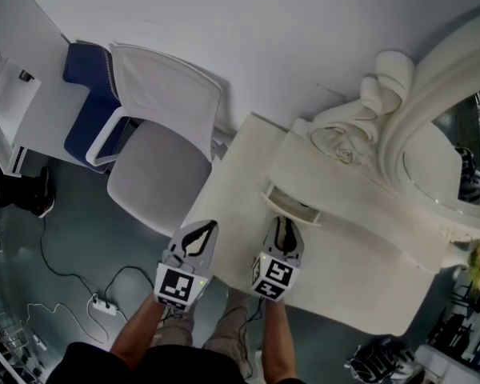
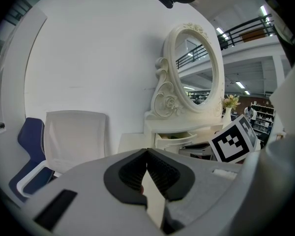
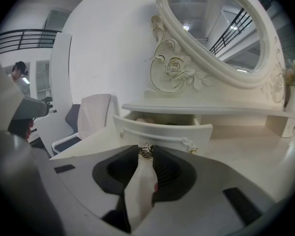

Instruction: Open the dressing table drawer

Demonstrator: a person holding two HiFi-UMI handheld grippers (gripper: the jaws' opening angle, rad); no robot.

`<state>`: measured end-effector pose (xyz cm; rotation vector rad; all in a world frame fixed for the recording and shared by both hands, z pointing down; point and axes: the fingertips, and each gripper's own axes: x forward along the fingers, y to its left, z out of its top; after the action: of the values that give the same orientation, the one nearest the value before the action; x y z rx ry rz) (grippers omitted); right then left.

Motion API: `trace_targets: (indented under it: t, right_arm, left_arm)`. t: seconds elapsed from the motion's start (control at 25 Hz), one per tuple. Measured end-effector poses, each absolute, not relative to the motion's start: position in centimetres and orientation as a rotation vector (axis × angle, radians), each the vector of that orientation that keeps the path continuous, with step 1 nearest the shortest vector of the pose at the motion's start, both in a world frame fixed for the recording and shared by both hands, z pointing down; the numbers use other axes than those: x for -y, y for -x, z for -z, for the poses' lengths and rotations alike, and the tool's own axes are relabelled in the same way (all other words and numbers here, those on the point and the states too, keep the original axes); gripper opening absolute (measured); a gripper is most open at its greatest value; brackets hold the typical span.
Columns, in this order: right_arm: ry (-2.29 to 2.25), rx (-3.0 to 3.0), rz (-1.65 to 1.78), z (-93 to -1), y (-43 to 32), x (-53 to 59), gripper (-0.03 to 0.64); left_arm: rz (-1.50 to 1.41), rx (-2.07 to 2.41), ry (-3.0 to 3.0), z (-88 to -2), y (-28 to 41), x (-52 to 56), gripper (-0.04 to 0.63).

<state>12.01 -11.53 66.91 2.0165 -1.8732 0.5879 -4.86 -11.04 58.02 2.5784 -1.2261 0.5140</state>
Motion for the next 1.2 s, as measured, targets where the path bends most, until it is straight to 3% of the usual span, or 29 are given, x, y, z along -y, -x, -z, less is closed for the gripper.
trace_targets:
  t: [1.2]
  right_arm:
    - [-2.013,1.885,-0.569,-66.9,-11.1,9.5,0.102]
  left_arm:
    - [-0.518,1.255,-2.52,-57.4,6.4,7.9,0.003]
